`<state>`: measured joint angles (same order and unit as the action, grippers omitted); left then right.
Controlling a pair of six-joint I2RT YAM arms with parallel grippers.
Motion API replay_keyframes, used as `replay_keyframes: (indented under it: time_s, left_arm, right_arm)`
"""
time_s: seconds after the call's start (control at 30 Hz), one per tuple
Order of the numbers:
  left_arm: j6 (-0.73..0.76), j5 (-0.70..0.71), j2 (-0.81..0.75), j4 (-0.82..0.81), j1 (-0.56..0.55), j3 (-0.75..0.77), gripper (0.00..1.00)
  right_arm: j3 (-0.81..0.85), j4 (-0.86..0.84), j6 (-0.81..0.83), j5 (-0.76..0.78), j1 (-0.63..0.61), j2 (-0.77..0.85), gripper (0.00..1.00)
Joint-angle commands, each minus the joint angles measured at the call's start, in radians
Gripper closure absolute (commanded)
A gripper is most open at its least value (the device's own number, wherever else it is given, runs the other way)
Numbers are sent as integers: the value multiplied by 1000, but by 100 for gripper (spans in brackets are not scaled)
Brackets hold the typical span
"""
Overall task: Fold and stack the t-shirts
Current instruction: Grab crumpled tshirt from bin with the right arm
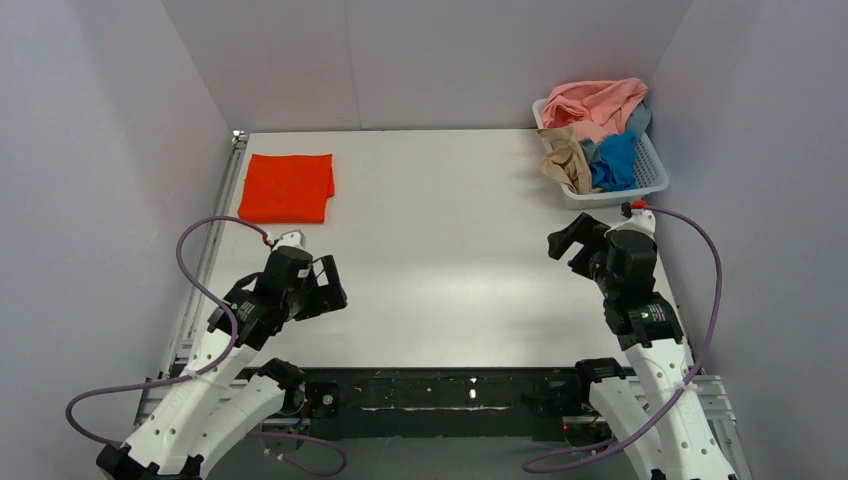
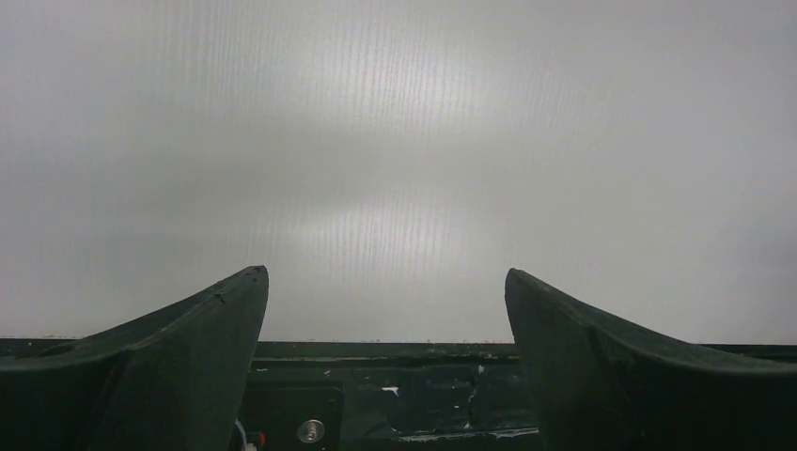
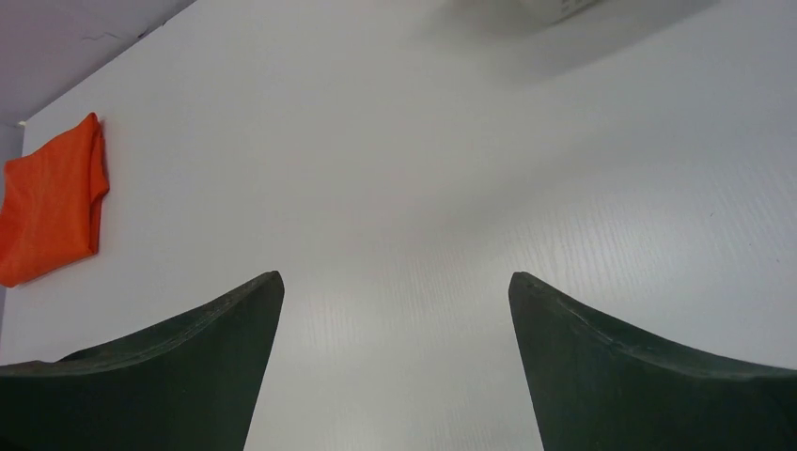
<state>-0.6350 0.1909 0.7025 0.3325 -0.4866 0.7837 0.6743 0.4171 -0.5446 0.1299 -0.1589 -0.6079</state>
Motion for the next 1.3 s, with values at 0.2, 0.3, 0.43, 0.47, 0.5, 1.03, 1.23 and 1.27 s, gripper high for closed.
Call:
replay_keyframes:
  time_s: [0.2, 0.3, 0.43, 0.47, 0.5, 1.03, 1.23, 1.27]
  left_arm:
    - [0, 22, -4, 28, -3, -10, 2]
    - [-9, 18, 16, 9, -2, -5, 2]
    - [-11, 32, 53, 9, -3, 15, 2]
    - [-9, 36, 60, 10, -3, 17, 2]
    - [-8, 38, 66, 10, -4, 17, 2]
    - [25, 103, 109, 14, -3, 14, 2]
    - [32, 107, 145, 15, -3, 22, 2]
    - [34, 106, 151, 16, -3, 25, 2]
  right_arm:
    - [61, -43, 22, 49, 2, -37, 2]
    - [117, -22, 21, 81, 2, -118, 1]
    - [265, 31, 49, 135, 13, -288, 2]
    - [319, 53, 67, 134, 22, -341, 2]
    - [376, 76, 82, 132, 37, -397, 2]
    - [1153, 386, 295, -15, 323, -1141, 6]
    - [1262, 404, 192, -66, 412, -1310, 11]
    - [1272, 397, 178, -80, 419, -1328, 13]
